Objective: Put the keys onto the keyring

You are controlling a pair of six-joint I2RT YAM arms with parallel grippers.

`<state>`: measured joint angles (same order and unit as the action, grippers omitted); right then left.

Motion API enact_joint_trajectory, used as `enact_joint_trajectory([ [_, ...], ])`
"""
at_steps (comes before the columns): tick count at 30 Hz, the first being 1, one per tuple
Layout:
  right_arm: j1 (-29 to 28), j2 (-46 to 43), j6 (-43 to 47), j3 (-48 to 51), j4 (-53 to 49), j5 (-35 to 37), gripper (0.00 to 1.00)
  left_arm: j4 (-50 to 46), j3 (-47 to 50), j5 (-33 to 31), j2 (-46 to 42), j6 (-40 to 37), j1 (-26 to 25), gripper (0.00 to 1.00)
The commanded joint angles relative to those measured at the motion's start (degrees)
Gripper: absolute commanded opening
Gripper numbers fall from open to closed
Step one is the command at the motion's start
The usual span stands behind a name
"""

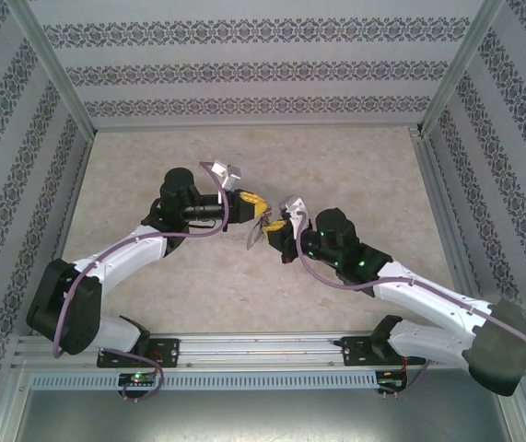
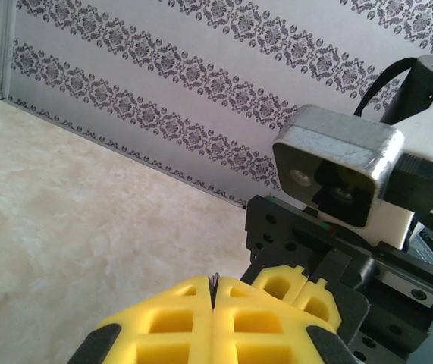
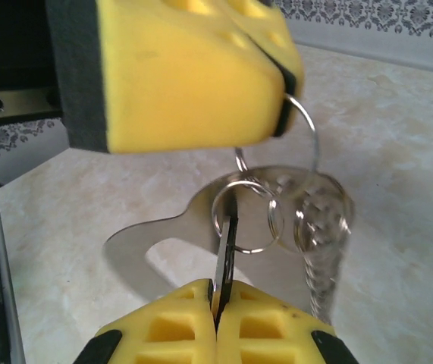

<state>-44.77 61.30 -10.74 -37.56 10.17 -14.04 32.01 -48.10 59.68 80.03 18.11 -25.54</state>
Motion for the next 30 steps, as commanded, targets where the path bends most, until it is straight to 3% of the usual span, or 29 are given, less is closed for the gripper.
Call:
enact_joint_trajectory([
  [1, -0.94, 1.58, 1.95, -2.4, -2.78, -3.38, 0.0, 3.66, 0.19, -0.44, -1.51, 0.15, -0.5, 0.0],
  [4, -0.93, 2.0, 2.21, -2.35, -2.79, -2.14, 0.0, 3.69, 0.19, -0.44, -1.51, 0.21, -0.5, 0.0],
  [9, 0.03, -0.73, 1.95, -1.73, -4.23, -0.92, 0.3, 3.87, 0.11, -0.33, -1.45, 0.27, -0.55, 0.0],
  [12, 2.67, -4.91, 0.46, -0.16, -4.55, -2.7, 0.37, 4.68, 0.11, -0.18, -1.17, 0.86, -0.55, 0.0],
  [20, 11.34, -14.2, -6.95, 2.75, -0.61, -9.26, 0.41, 7.3, 0.34, 0.81, -0.75, 2.5, -0.48, 0.0],
  [30, 11.46, -6.27, -12.45, -1.49, 7.57, -12.94, 0.41, 9.25, 0.26, 1.13, -0.3, 3.61, -0.49, 0.0],
])
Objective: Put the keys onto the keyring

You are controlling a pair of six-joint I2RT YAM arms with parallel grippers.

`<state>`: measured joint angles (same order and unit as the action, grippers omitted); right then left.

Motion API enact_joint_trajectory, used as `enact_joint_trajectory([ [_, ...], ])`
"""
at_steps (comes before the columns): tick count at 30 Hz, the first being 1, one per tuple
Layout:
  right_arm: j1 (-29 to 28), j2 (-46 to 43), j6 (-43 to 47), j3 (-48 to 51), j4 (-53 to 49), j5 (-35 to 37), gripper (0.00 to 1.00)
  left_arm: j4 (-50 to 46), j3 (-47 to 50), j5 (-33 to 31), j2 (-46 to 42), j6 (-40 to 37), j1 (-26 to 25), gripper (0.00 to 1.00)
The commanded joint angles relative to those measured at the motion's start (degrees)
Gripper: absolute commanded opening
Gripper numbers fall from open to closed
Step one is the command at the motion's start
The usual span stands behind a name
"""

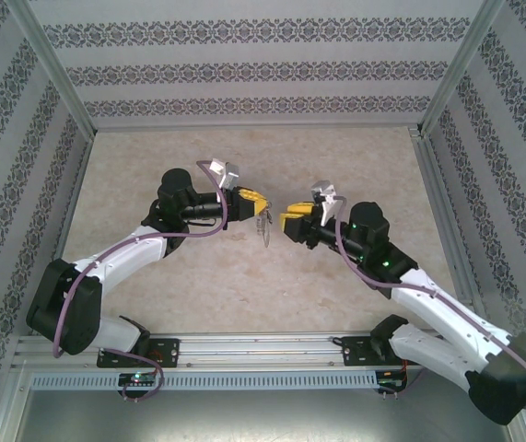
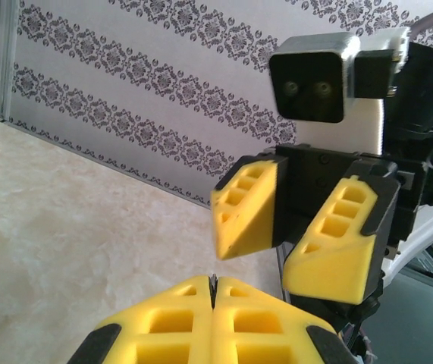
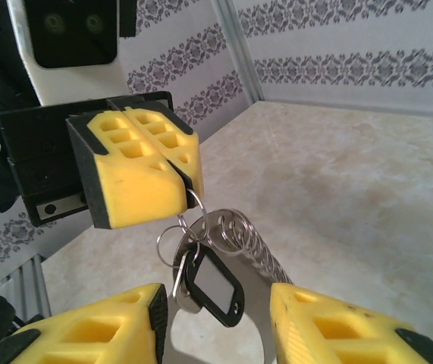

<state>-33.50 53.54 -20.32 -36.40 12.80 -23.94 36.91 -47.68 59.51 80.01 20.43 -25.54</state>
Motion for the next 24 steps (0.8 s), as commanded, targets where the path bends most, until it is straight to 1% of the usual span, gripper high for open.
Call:
enact_joint_trajectory([
  [1, 0.19, 2.23, -3.32, -2.79, 5.82, -3.43, 0.4, 4.4, -0.13, 1.23, -0.21, 1.29, -0.55, 0.0],
  [6, 0.27, 4.55, -5.12, -3.24, 9.02, -5.15, 0.4, 4.55, -0.04, 1.31, -0.02, 1.54, -0.51, 0.0],
  [15, 0.31, 6.98, -6.94, -3.85, 11.93, -7.69, 0.39, 5.45, -0.04, 1.33, 0.45, 2.16, -0.53, 0.0],
  [22, 0.36, 7.98, -7.53, -3.66, 13.26, -7.75, 0.34, 5.81, -0.13, 1.49, 0.5, 2.56, -0.52, 0.0],
  [24, 0.45, 8.23, -7.66, -3.68, 13.63, -7.81, 0.31, 5.81, -0.05, 1.49, 0.43, 2.58, -0.53, 0.0],
])
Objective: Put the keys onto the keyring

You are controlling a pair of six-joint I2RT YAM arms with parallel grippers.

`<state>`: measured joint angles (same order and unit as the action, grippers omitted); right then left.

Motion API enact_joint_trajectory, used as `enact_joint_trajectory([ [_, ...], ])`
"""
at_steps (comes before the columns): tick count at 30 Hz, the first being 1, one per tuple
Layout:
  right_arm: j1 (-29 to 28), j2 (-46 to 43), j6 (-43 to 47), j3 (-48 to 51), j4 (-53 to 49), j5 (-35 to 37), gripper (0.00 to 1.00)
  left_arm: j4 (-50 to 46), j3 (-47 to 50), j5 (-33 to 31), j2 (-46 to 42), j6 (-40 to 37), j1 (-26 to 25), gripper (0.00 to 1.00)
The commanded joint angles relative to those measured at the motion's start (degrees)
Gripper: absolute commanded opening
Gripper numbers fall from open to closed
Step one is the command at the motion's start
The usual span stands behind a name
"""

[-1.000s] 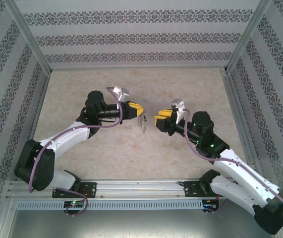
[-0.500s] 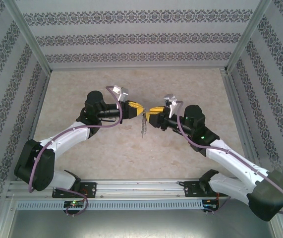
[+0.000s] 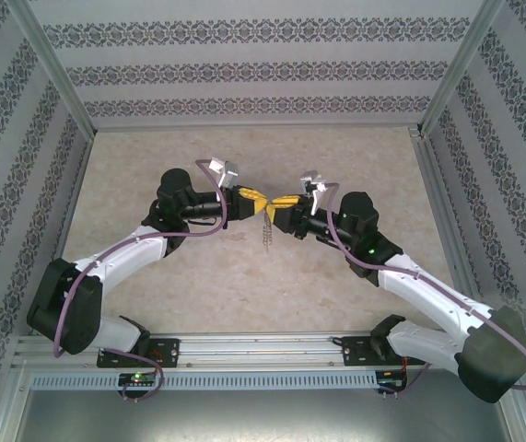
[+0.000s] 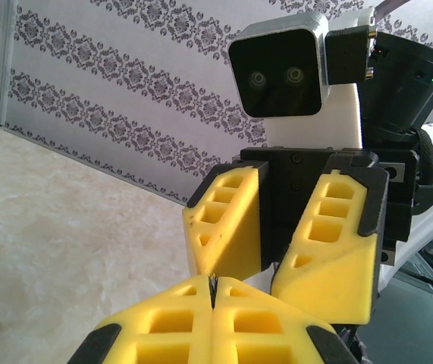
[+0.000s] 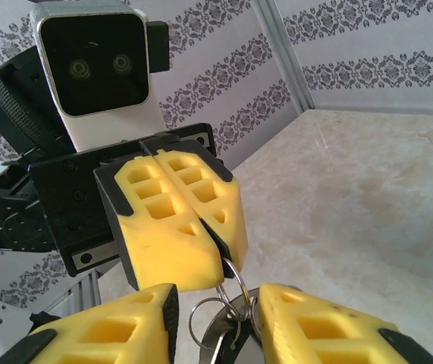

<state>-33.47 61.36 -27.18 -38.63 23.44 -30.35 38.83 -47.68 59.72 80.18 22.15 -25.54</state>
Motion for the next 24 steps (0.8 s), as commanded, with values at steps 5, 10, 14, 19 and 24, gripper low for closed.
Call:
enact_joint_trajectory([
  [5, 0.51, 1.31, -1.38, -1.62, 3.85, -2.39, 0.22, 4.14, 0.13, 1.2, 0.26, 0.96, -0.52, 0.0],
  [10, 0.51, 1.46, -1.45, -1.62, 4.24, -2.69, 0.11, 4.15, 0.09, 1.27, 0.17, 1.09, -0.52, 0.0],
  [14, 0.73, 1.4, -2.05, -1.64, 5.26, -2.8, 0.05, 4.23, 0.31, 1.45, 0.27, 1.14, -0.53, 0.0],
  [19, 0.86, 1.55, -2.79, -1.8, 5.8, -2.44, 0.12, 5.18, 0.91, 1.53, 0.46, 1.67, -0.48, 0.0],
  [24, 1.04, 1.56, -3.13, -2.03, 6.11, -2.7, 0.07, 5.2, 1.01, 1.71, 0.61, 1.77, -0.5, 0.0],
])
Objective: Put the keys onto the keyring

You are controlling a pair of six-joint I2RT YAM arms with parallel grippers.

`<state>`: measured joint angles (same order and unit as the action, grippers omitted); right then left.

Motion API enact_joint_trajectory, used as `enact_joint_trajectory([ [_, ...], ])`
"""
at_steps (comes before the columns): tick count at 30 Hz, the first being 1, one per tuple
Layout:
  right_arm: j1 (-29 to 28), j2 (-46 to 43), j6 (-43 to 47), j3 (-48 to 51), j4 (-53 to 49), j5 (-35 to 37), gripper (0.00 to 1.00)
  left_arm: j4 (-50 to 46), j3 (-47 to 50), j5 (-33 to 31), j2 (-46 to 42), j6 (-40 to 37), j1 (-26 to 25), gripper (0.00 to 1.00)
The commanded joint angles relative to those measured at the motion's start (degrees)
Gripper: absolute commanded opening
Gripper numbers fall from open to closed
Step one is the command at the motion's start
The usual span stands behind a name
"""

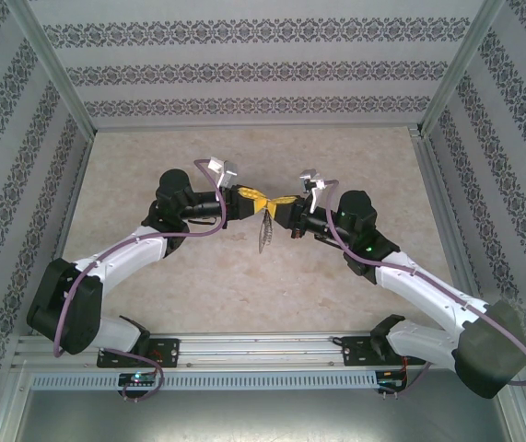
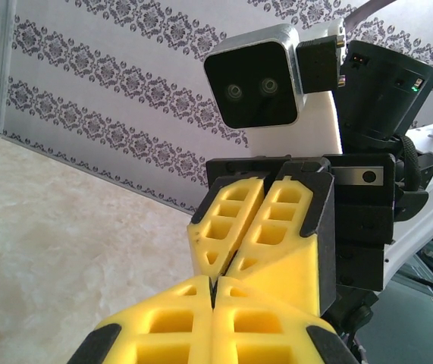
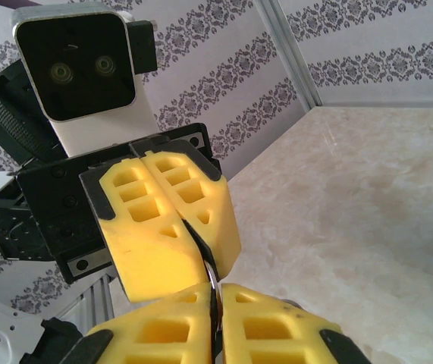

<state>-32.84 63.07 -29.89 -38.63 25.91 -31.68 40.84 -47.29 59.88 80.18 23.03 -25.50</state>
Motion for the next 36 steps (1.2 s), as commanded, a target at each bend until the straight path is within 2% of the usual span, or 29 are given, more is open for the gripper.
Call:
enact_joint_trajectory([
  [1, 0.4, -0.1, -0.37, -2.14, 3.66, -1.44, 0.06, 3.26, 0.58, 1.65, 0.64, 0.91, -0.59, 0.0],
  [3, 0.43, -0.05, -0.51, -2.23, 3.64, -1.55, 0.0, 3.58, 0.7, 1.73, 0.81, 1.14, -0.6, 0.0],
  [9, 0.75, 0.04, 0.45, -2.37, 2.7, -1.43, 0.0, 3.21, 0.62, 0.95, 1.03, 1.29, -0.53, 0.0],
  [13, 2.68, 0.19, 2.92, -3.23, -1.37, -3.19, 0.0, -2.56, -0.14, -2.25, -0.23, -2.26, -0.28, 0.29],
  [18, 6.79, 0.42, 9.82, -6.57, -13.18, -7.68, 0.0, -14.38, -2.22, -4.62, -3.09, -9.6, 1.02, 0.41],
  [24, 11.35, 2.52, 14.17, -10.34, -20.09, -15.3, 0.0, -21.87, -4.58, -4.98, -3.9, -13.75, 1.9, 0.45],
  [30, 11.71, 8.15, 23.45, -18.74, -33.96, -23.79, 0.0, -28.54, -8.78, -2.2, -1.71, -16.22, 2.03, 0.46],
  [36, 11.35, 13.12, 25.99, -22.91, -37.42, -26.57, 0.0, -32.9, -12.25, -0.54, 1.13, -17.58, 2.03, 0.47],
])
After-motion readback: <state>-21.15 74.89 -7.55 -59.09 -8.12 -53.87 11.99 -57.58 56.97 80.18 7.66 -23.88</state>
